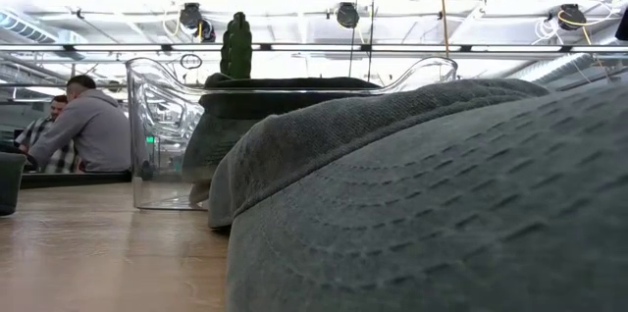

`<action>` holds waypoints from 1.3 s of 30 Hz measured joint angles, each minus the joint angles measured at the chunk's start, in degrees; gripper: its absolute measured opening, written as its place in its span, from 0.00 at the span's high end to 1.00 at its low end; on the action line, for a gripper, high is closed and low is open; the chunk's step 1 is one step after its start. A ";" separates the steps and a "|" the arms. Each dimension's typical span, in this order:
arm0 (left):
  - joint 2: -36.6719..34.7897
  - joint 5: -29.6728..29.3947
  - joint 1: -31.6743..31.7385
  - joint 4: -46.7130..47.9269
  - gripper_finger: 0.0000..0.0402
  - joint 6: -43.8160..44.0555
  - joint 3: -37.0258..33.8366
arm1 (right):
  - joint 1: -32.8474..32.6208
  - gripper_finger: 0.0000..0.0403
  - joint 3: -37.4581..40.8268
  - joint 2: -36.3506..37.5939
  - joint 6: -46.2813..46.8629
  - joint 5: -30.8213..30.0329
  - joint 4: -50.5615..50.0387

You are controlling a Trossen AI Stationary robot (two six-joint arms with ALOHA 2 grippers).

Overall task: Pick & Place hat
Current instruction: Adjust the bottom transparent bin on the table

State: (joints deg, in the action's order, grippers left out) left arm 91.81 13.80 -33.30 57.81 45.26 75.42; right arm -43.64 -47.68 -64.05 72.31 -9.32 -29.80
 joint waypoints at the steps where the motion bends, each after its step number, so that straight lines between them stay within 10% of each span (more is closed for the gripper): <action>1: -1.43 -0.61 -0.99 2.79 0.62 -0.24 0.00 | 0.00 0.86 0.00 0.00 0.46 -0.38 0.04; 9: -7.27 -4.97 -7.98 6.95 0.62 0.55 0.00 | 0.98 0.86 1.21 -0.02 5.16 -18.55 6.10; 14: -9.72 -10.83 -8.58 9.40 0.62 1.79 0.00 | 5.24 0.90 -1.56 -2.46 -9.14 -8.44 19.14; 27: -26.94 -48.27 -12.96 -4.44 0.62 5.80 -0.02 | 12.65 0.99 -42.19 -27.22 -32.21 -2.72 -10.52; 39: -25.79 -35.98 -4.78 -34.86 0.62 -15.22 -6.16 | 15.26 1.00 -49.23 -38.16 -21.11 -0.57 -2.24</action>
State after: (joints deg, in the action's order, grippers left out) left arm 66.02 -22.19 -38.08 22.95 30.04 69.25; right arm -28.38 -96.91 -102.21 51.20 -9.88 -32.03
